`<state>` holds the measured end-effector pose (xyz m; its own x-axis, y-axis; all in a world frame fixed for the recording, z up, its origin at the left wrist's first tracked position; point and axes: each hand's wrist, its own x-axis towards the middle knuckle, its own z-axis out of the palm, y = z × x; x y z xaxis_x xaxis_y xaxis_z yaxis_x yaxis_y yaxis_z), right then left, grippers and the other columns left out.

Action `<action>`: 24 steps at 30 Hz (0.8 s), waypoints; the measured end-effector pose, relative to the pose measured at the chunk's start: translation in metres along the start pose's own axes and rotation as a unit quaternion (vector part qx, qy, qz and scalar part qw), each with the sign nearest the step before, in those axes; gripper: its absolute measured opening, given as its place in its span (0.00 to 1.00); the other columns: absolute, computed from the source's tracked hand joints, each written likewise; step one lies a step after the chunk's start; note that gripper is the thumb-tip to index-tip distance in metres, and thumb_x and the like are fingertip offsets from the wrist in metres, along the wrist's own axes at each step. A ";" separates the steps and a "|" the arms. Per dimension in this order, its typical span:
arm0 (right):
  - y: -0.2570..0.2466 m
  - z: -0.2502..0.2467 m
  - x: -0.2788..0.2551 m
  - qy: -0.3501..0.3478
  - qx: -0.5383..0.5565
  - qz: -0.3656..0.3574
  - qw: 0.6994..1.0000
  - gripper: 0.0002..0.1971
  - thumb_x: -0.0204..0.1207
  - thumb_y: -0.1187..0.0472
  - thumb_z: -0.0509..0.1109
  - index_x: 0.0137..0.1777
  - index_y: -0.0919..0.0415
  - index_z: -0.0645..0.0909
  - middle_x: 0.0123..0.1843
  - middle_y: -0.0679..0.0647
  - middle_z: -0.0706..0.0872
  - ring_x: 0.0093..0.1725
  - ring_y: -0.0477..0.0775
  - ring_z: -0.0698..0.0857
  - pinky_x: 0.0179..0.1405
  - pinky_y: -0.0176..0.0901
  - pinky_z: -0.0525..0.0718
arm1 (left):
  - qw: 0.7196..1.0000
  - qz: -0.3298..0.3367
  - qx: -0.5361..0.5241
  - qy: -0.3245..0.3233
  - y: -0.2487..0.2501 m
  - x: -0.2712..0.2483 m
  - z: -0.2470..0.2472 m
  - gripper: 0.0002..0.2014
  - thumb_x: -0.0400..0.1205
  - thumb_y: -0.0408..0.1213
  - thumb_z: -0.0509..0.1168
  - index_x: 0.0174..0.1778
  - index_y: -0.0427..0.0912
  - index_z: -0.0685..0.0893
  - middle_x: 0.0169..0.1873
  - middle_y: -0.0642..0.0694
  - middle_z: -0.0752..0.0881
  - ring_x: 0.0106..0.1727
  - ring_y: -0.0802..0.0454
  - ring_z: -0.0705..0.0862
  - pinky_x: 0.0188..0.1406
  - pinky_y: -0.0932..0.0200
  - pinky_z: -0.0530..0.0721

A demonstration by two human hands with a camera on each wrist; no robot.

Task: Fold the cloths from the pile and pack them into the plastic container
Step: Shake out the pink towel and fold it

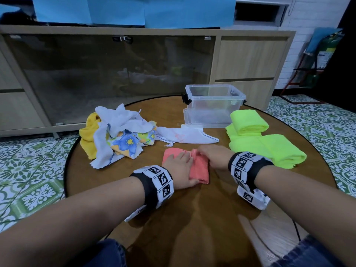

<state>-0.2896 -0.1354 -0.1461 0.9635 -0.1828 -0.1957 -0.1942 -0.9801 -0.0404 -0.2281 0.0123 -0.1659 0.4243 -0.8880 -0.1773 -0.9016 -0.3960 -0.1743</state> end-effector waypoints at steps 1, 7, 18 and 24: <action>0.004 0.004 0.000 -0.027 -0.027 -0.012 0.999 0.27 0.76 0.68 0.62 0.76 0.56 0.66 0.75 0.54 0.71 0.71 0.58 0.74 0.67 0.49 0.75 | 1.000 0.013 0.016 0.014 0.003 0.000 0.001 0.39 0.81 0.62 0.52 0.82 0.39 0.56 0.81 0.40 0.57 0.81 0.43 0.58 0.76 0.45 0.62; 0.009 0.010 0.002 -0.046 -0.058 0.001 0.997 0.26 0.74 0.62 0.67 0.71 0.58 0.66 0.67 0.57 0.70 0.61 0.59 0.80 0.48 0.46 0.78 | 0.995 0.031 0.075 0.066 0.013 -0.004 -0.005 0.26 0.82 0.49 0.58 0.75 0.42 0.68 0.70 0.39 0.71 0.68 0.41 0.71 0.60 0.48 0.72; 0.013 0.014 -0.005 0.022 -0.130 -0.108 0.985 0.21 0.69 0.55 0.69 0.62 0.59 0.74 0.80 0.56 0.61 0.75 0.57 0.67 0.70 0.48 0.69 | 0.998 -0.051 0.014 0.024 0.002 0.000 0.006 0.34 0.79 0.61 0.57 0.79 0.49 0.62 0.75 0.42 0.61 0.76 0.43 0.61 0.71 0.43 0.63; 0.007 0.021 0.003 -0.019 -0.083 -0.097 0.992 0.20 0.73 0.52 0.68 0.59 0.63 0.73 0.84 0.62 0.49 0.84 0.58 0.50 0.81 0.46 0.50 | 0.997 -0.079 0.012 0.003 -0.006 0.003 0.005 0.28 0.78 0.39 0.63 0.75 0.48 0.64 0.75 0.39 0.61 0.74 0.39 0.64 0.69 0.44 0.70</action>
<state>-0.2915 -0.1409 -0.1673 0.9713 0.0113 -0.2375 0.0310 -0.9964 0.0793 -0.2209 0.0128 -0.1706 0.5610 -0.8159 -0.1398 -0.8207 -0.5262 -0.2224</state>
